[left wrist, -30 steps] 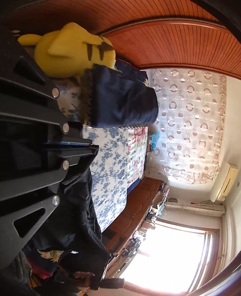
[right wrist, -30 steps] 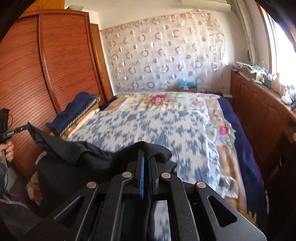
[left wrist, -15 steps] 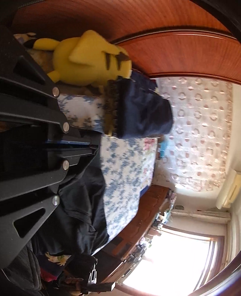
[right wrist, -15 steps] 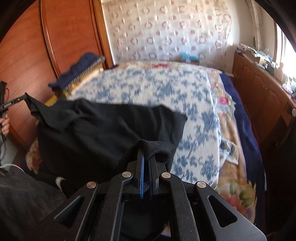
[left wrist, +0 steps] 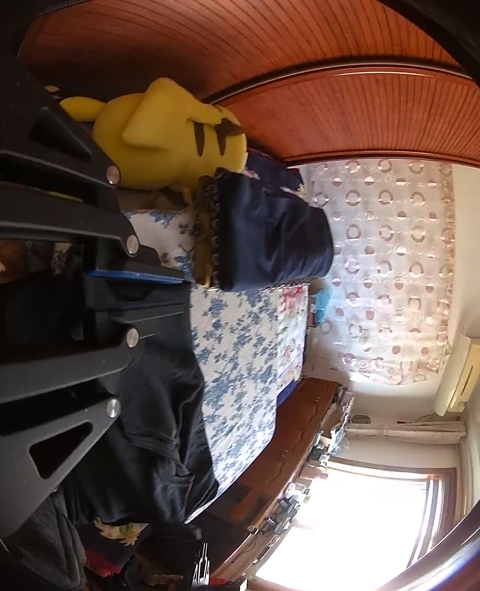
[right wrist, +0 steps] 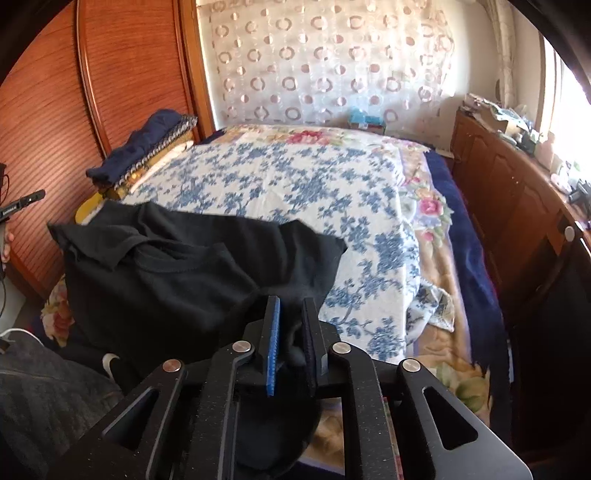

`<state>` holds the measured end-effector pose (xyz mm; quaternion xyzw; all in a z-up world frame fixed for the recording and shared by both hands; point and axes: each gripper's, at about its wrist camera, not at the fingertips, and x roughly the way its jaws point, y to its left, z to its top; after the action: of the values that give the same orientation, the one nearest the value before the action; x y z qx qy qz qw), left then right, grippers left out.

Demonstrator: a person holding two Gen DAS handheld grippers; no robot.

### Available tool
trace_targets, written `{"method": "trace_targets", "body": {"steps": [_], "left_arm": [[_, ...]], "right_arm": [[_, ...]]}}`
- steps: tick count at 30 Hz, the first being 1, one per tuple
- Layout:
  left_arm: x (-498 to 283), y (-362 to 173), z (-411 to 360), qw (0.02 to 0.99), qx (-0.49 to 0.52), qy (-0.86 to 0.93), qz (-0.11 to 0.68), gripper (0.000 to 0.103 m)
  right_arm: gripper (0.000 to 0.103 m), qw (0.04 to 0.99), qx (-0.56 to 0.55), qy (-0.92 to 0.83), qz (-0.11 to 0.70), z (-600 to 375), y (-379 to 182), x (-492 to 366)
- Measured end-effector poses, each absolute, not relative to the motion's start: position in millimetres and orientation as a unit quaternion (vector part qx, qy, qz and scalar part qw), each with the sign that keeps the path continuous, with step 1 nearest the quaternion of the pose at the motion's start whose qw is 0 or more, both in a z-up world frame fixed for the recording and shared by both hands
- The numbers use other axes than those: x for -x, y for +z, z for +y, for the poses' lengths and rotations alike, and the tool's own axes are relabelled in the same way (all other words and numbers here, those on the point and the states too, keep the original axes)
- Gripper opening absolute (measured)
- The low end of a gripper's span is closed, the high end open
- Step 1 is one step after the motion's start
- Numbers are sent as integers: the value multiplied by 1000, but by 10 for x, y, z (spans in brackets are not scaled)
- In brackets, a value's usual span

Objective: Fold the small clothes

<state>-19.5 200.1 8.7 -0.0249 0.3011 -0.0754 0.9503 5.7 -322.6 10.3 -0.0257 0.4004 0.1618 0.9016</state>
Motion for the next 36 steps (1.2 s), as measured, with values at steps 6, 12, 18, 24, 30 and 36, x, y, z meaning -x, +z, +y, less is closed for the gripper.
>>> {"method": "trace_targets", "body": {"steps": [6,12,18,24,30,36], "left_arm": [[-126,-44,1953,943,20,-78,323,8],[-656,-430,1862,924,24,-83,372,9],[-969,-753,1805,907,28,-79,413,9],[-1077,-959,1712,897,27,-83,433,9],[-1128,-1075,1640,889,21,-88,448,9],[-1175,-1103,1583,886,15,-85,455,9]], "right_arm": [[48,914,34,151,376,-3260,251,-167],[53,909,42,147,389,-3140,-4,-601],[53,899,40,139,413,-3054,-337,-1025],[53,891,34,126,434,-3018,-549,-1226],[53,888,35,123,442,-3000,-641,-1250],[53,885,39,122,448,-3003,-696,-1292]]}}
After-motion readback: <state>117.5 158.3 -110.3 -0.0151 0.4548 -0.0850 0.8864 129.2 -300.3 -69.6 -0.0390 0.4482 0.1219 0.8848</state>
